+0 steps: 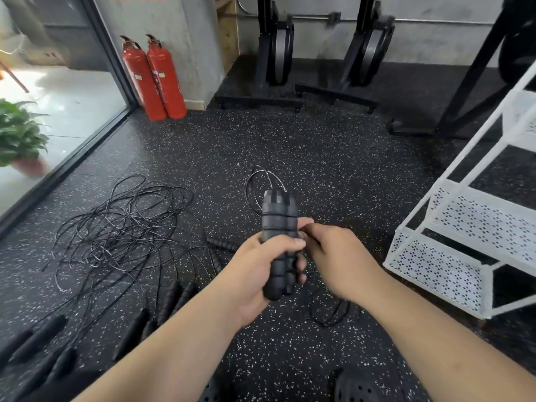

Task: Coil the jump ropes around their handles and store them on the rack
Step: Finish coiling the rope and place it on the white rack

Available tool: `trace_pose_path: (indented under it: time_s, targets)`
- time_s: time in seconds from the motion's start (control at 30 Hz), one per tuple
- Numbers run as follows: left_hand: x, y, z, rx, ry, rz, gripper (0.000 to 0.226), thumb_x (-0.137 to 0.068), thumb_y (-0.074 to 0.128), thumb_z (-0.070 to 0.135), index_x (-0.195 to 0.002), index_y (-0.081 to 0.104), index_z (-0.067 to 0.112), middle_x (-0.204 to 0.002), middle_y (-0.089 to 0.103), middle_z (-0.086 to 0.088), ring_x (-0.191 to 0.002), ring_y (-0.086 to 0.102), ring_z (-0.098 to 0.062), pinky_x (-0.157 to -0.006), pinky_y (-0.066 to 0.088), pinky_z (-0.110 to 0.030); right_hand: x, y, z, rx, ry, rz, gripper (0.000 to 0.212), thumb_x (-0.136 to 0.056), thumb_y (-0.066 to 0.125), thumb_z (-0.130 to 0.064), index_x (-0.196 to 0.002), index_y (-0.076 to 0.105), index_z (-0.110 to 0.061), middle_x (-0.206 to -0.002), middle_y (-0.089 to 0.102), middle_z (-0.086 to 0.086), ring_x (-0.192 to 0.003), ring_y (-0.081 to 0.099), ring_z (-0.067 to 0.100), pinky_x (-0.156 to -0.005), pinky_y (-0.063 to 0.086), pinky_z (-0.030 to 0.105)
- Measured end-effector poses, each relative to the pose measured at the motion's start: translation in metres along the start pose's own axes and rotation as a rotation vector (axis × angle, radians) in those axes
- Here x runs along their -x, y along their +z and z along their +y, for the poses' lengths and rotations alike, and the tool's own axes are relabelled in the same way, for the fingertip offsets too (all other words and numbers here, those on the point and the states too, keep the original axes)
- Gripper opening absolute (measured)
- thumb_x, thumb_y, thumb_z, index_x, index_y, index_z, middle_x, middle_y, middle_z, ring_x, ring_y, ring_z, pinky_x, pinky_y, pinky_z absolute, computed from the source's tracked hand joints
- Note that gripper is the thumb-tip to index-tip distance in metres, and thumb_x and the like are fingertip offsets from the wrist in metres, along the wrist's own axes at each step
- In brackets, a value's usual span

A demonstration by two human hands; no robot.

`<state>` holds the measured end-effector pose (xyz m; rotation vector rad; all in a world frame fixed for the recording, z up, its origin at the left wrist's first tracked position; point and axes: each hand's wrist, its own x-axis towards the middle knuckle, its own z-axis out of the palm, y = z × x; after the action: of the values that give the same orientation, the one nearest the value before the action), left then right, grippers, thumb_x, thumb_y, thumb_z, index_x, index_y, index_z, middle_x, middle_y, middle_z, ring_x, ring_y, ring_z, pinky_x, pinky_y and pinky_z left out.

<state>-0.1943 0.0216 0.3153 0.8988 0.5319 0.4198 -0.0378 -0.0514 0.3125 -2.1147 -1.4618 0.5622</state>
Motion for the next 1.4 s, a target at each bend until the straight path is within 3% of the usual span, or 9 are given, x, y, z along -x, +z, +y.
trace_pose_path:
  time_s: [0.13, 0.27, 0.5, 0.73, 1.03, 1.17, 1.27, 1.33, 1.4]
  targets:
    - [-0.004, -0.007, 0.011, -0.009, 0.035, -0.012, 0.046, -0.088, 0.067, 0.013, -0.134, 0.073, 0.011, -0.111, 0.064, -0.012, -0.074, 0.057, -0.017, -0.068, 0.054, -0.035, -0.004, -0.005, 0.004, -0.037, -0.012, 0.000, 0.029, -0.111, 0.050, -0.039, -0.095, 0.070, -0.024, -0.066, 0.064, -0.006, -0.050, 0.052, 0.005, -0.051, 0.039, 0.026]
    - [-0.011, -0.030, 0.034, 0.062, 0.178, 0.099, 0.052, -0.090, 0.064, 0.011, -0.142, 0.063, 0.008, -0.145, 0.067, -0.004, -0.075, 0.057, -0.014, -0.067, 0.056, -0.033, -0.007, -0.018, 0.008, -0.102, -0.013, -0.012, 0.032, -0.110, 0.049, -0.046, -0.091, 0.070, -0.031, -0.056, 0.054, -0.007, -0.044, 0.039, 0.006, -0.046, 0.032, 0.025]
    - [-0.007, -0.023, 0.021, -0.003, 0.146, 0.133, 0.057, -0.083, 0.070, 0.010, -0.139, 0.067, 0.014, -0.137, 0.070, -0.009, -0.074, 0.060, -0.017, -0.068, 0.056, -0.037, -0.007, -0.014, 0.013, -0.172, -0.040, 0.061, 0.033, -0.111, 0.050, -0.039, -0.085, 0.068, -0.029, -0.056, 0.054, -0.008, -0.046, 0.038, 0.006, -0.048, 0.033, 0.028]
    - [-0.002, 0.004, -0.006, -0.075, 0.048, 0.024, 0.055, -0.082, 0.072, 0.011, -0.136, 0.065, 0.005, -0.091, 0.058, -0.018, -0.072, 0.056, -0.024, -0.069, 0.054, -0.039, -0.005, -0.005, 0.010, -0.048, -0.022, 0.089, 0.025, -0.111, 0.052, -0.035, -0.093, 0.069, -0.030, -0.067, 0.064, -0.013, -0.059, 0.058, -0.002, -0.053, 0.037, 0.018]
    - [-0.013, -0.026, 0.032, 0.060, 0.250, 0.169, 0.054, -0.082, 0.068, 0.009, -0.136, 0.069, 0.010, -0.110, 0.067, -0.010, -0.073, 0.057, -0.017, -0.067, 0.054, -0.037, -0.006, -0.020, 0.013, -0.176, -0.020, 0.040, 0.033, -0.111, 0.049, -0.043, -0.088, 0.070, -0.032, -0.056, 0.053, -0.007, -0.046, 0.038, 0.009, -0.047, 0.034, 0.030]
    - [-0.009, -0.020, 0.024, 0.059, 0.196, 0.123, 0.059, -0.083, 0.065, 0.009, -0.142, 0.063, 0.011, -0.140, 0.070, -0.008, -0.072, 0.056, -0.017, -0.066, 0.055, -0.036, -0.007, -0.017, 0.013, -0.190, -0.018, 0.078, 0.032, -0.111, 0.049, -0.040, -0.086, 0.068, -0.030, -0.056, 0.053, -0.008, -0.046, 0.038, 0.008, -0.049, 0.034, 0.030]
    - [-0.004, -0.005, 0.007, -0.002, 0.104, 0.044, 0.057, -0.083, 0.068, 0.009, -0.139, 0.068, 0.013, -0.116, 0.075, -0.012, -0.072, 0.056, -0.019, -0.067, 0.055, -0.037, -0.008, -0.009, 0.013, -0.125, -0.032, 0.095, 0.029, -0.111, 0.052, -0.038, -0.090, 0.068, -0.027, -0.060, 0.060, -0.010, -0.048, 0.046, 0.007, -0.050, 0.035, 0.029]
    - [-0.002, 0.001, -0.002, -0.041, 0.077, 0.022, 0.053, -0.082, 0.070, 0.010, -0.135, 0.071, 0.014, -0.091, 0.063, -0.017, -0.072, 0.055, -0.021, -0.067, 0.055, -0.037, -0.009, -0.006, 0.012, -0.112, -0.033, 0.097, 0.025, -0.111, 0.053, -0.037, -0.092, 0.069, -0.029, -0.064, 0.063, -0.012, -0.053, 0.054, 0.001, -0.051, 0.035, 0.020]
    - [-0.004, 0.004, -0.005, -0.061, 0.085, 0.031, 0.051, -0.083, 0.069, 0.010, -0.133, 0.072, 0.014, -0.085, 0.057, -0.017, -0.071, 0.055, -0.021, -0.067, 0.054, -0.037, -0.009, -0.005, 0.011, -0.106, -0.038, 0.095, 0.024, -0.110, 0.054, -0.035, -0.089, 0.065, -0.035, -0.064, 0.061, -0.014, -0.055, 0.056, -0.003, -0.053, 0.037, 0.018]
